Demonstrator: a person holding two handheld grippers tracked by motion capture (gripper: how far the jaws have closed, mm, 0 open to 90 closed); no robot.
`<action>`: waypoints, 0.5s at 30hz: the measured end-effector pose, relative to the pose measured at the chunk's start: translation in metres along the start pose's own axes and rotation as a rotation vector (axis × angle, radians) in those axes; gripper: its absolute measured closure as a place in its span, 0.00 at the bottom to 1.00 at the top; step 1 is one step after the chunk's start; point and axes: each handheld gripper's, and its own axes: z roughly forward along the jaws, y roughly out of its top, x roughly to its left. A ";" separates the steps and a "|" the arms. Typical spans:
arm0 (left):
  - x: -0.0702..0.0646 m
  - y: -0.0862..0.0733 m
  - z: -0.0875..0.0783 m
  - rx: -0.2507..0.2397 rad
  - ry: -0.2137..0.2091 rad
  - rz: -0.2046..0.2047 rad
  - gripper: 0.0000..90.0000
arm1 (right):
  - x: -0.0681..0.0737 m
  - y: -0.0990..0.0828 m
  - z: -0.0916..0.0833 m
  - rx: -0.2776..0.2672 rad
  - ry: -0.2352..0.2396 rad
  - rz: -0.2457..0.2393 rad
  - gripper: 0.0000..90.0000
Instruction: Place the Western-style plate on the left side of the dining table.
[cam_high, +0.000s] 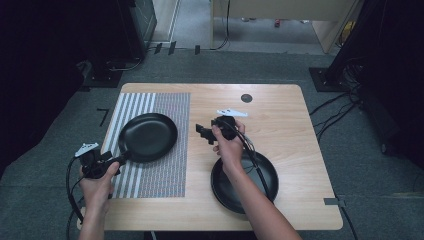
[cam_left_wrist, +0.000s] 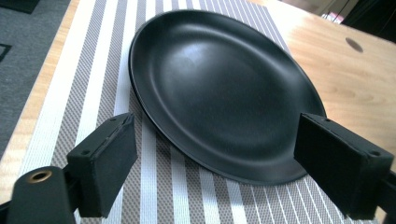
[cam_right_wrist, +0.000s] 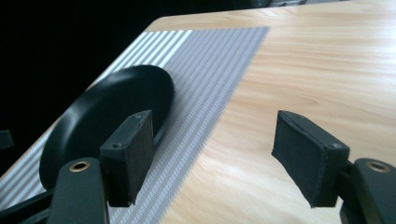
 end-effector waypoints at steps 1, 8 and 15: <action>-0.001 -0.002 -0.001 0.000 0.004 0.005 0.13 | -0.003 -0.002 -0.005 -0.002 -0.003 0.003 0.32; -0.004 -0.018 -0.009 -0.031 0.008 0.042 0.13 | -0.023 -0.016 -0.042 -0.019 -0.028 -0.002 0.31; -0.004 -0.030 -0.015 -0.034 0.030 0.044 0.13 | -0.039 -0.029 -0.074 -0.036 -0.057 -0.003 0.30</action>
